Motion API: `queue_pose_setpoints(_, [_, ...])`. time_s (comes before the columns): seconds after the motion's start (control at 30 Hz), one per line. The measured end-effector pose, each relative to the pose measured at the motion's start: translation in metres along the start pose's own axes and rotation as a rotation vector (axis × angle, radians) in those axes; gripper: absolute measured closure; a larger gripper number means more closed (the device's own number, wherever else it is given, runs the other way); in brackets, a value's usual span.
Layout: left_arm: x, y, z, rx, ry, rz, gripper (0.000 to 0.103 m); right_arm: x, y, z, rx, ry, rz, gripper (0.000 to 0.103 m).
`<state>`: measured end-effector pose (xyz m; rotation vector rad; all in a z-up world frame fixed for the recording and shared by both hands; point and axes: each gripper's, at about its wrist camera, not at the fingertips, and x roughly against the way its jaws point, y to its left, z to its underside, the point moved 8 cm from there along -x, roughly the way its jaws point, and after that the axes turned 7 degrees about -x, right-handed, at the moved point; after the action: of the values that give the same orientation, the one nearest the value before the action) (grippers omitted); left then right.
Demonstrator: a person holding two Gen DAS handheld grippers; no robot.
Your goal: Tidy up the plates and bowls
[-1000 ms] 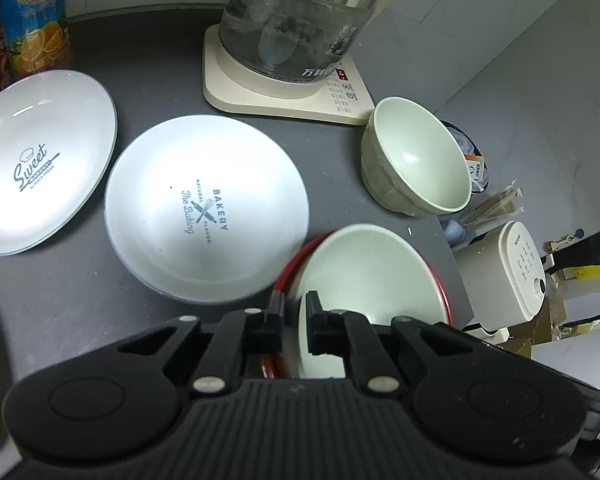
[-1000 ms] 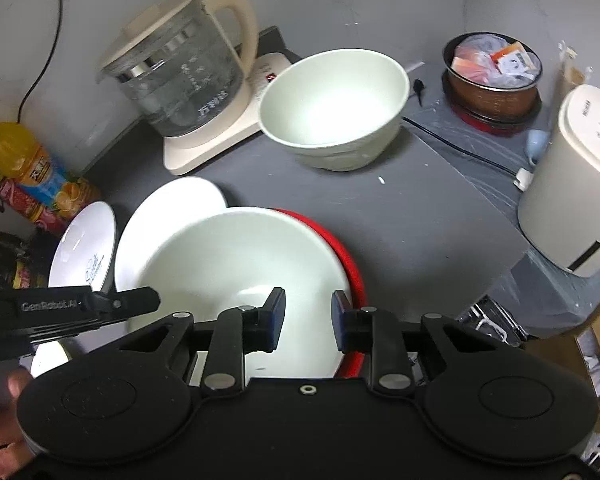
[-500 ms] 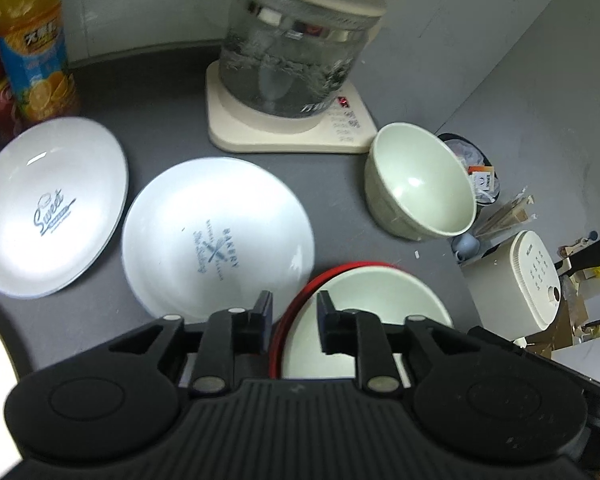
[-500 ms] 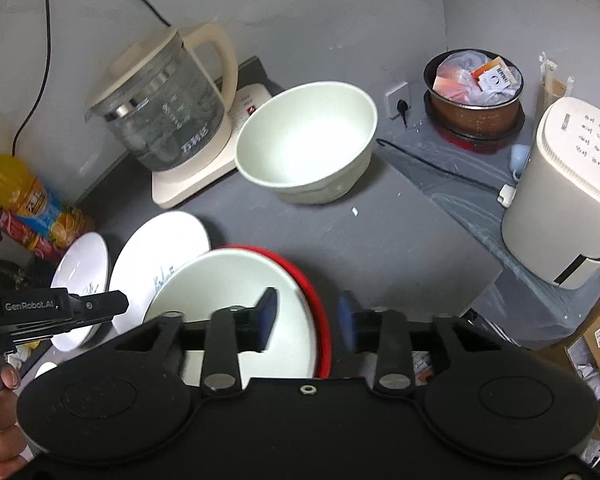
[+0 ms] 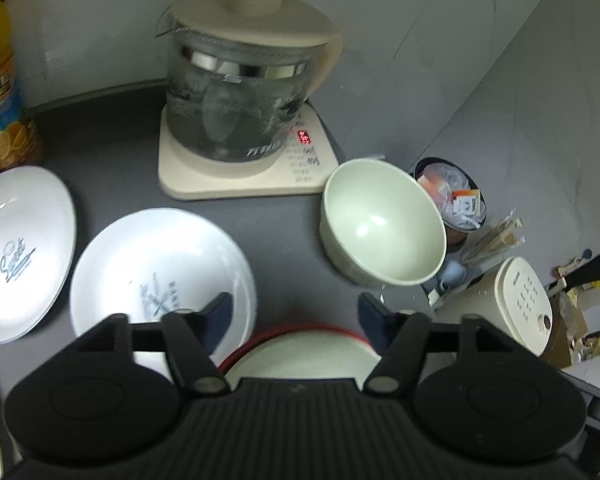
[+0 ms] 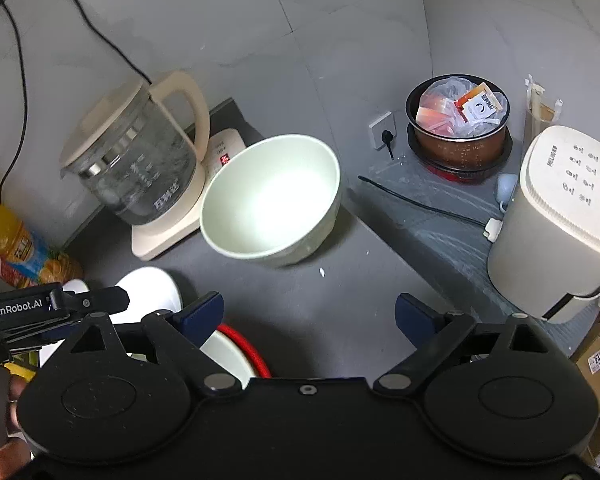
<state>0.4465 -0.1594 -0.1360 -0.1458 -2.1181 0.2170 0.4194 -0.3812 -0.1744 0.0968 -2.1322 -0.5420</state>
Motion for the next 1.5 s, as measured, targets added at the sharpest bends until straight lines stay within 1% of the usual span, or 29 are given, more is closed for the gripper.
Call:
queue_pose_setpoints(0.1, [-0.008, -0.006, -0.007, 0.013, -0.006, -0.006, 0.022, -0.006, -0.004, -0.010, -0.008, -0.001, -0.010, 0.008])
queue_pose_setpoints(0.37, [-0.038, -0.017, -0.023, 0.041, 0.006, 0.001, 0.022, -0.031, -0.013, -0.033, -0.028, 0.015, -0.031, 0.008])
queue_pose_setpoints(0.5, [-0.053, -0.017, -0.032, 0.065, 0.005, -0.013, 0.022, -0.045, -0.015, -0.042, -0.040, 0.025, -0.045, 0.016])
queue_pose_setpoints(0.57, [-0.063, -0.019, -0.036, 0.073, 0.008, -0.004, 0.022, -0.053, -0.016, -0.046, -0.046, 0.035, -0.047, 0.022])
queue_pose_setpoints(0.63, [-0.070, -0.020, -0.037, 0.075, 0.011, -0.007, 0.023, -0.061, -0.015, -0.049, -0.047, 0.044, -0.050, 0.029])
queue_pose_setpoints(0.67, [-0.075, -0.021, -0.038, 0.077, 0.017, -0.011, 0.025, -0.066, -0.016, -0.051, -0.053, 0.050, -0.051, 0.030])
queue_pose_setpoints(0.77, [-0.088, -0.023, -0.040, 0.082, 0.030, -0.008, 0.027, -0.080, -0.016, -0.053, -0.067, 0.070, -0.055, 0.037])
queue_pose_setpoints(0.83, [-0.095, -0.024, -0.041, 0.083, 0.041, -0.013, 0.030, -0.088, -0.017, -0.054, -0.080, 0.085, -0.056, 0.043])
queue_pose_setpoints(0.93, [-0.108, -0.023, -0.040, 0.100, 0.068, -0.012, 0.040, -0.100, -0.016, -0.054, -0.095, 0.109, -0.058, 0.048])
queue_pose_setpoints(0.97, [-0.112, -0.022, -0.039, 0.107, 0.080, -0.013, 0.046, -0.104, -0.015, -0.053, -0.096, 0.119, -0.055, 0.049])
queue_pose_setpoints(1.07, [-0.123, -0.019, -0.035, 0.126, 0.119, -0.028, 0.054, -0.112, -0.012, -0.052, -0.091, 0.137, -0.055, 0.054])
queue_pose_setpoints(1.1, [-0.126, -0.018, -0.034, 0.131, 0.124, -0.029, 0.059, -0.115, -0.010, -0.052, -0.087, 0.143, -0.054, 0.057])
queue_pose_setpoints(1.13, [-0.129, -0.017, -0.034, 0.134, 0.129, -0.030, 0.062, -0.118, -0.009, -0.052, -0.083, 0.148, -0.052, 0.063])
queue_pose_setpoints(1.17, [-0.132, -0.017, -0.033, 0.138, 0.136, -0.031, 0.067, -0.122, -0.008, -0.051, -0.084, 0.159, -0.046, 0.067])
queue_pose_setpoints(1.2, [-0.134, -0.016, -0.033, 0.142, 0.139, -0.026, 0.071, -0.125, -0.009, -0.050, -0.088, 0.170, -0.040, 0.075])
queue_pose_setpoints(1.23, [-0.136, -0.017, -0.032, 0.149, 0.142, -0.013, 0.074, -0.127, -0.009, -0.050, -0.098, 0.178, -0.039, 0.079])
queue_pose_setpoints(1.3, [-0.137, -0.020, -0.033, 0.155, 0.146, 0.010, 0.089, -0.126, -0.009, -0.051, -0.102, 0.177, -0.032, 0.081])
queue_pose_setpoints(1.33, [-0.135, -0.022, -0.034, 0.147, 0.143, 0.012, 0.091, -0.125, -0.007, -0.052, -0.098, 0.173, -0.032, 0.081])
queue_pose_setpoints(1.4, [-0.131, -0.026, -0.036, 0.126, 0.137, -0.007, 0.092, -0.121, -0.006, -0.052, -0.094, 0.163, -0.029, 0.081])
queue_pose_setpoints(1.5, [-0.125, -0.028, -0.036, 0.118, 0.126, 0.003, 0.092, -0.115, -0.005, -0.051, -0.082, 0.148, -0.032, 0.081])
